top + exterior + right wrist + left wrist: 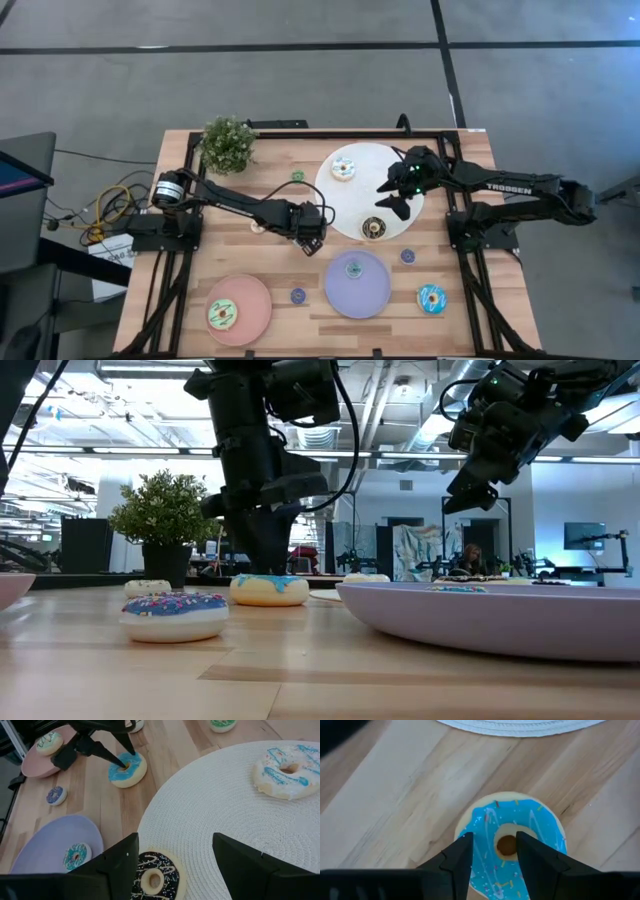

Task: Pick & Place donuts
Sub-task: Put the left big light blue donut on the pink plate

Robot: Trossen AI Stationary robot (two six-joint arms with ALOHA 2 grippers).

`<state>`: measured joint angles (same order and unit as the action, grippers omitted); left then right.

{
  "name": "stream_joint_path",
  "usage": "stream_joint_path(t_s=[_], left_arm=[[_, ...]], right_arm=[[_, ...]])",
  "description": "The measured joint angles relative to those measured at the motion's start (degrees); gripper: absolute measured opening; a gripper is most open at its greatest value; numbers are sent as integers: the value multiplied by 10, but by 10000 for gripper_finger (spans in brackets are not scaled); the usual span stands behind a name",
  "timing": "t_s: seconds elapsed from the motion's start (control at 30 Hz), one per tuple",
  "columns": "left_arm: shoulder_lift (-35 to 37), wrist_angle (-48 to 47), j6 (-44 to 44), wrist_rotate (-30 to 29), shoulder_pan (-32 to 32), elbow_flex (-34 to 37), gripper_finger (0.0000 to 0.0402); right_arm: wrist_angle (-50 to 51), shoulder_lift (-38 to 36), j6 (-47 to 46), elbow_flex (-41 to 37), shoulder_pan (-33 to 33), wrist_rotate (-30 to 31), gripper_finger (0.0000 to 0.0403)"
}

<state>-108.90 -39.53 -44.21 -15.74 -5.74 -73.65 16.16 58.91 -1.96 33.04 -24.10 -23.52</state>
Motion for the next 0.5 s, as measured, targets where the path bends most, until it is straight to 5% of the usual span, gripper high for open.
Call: stream_joint_path(t_s=[0.5], left_arm=[[-12,5,14,11,-11,0,144]], right_arm=[[0,0,-1,0,0,-6,244]])
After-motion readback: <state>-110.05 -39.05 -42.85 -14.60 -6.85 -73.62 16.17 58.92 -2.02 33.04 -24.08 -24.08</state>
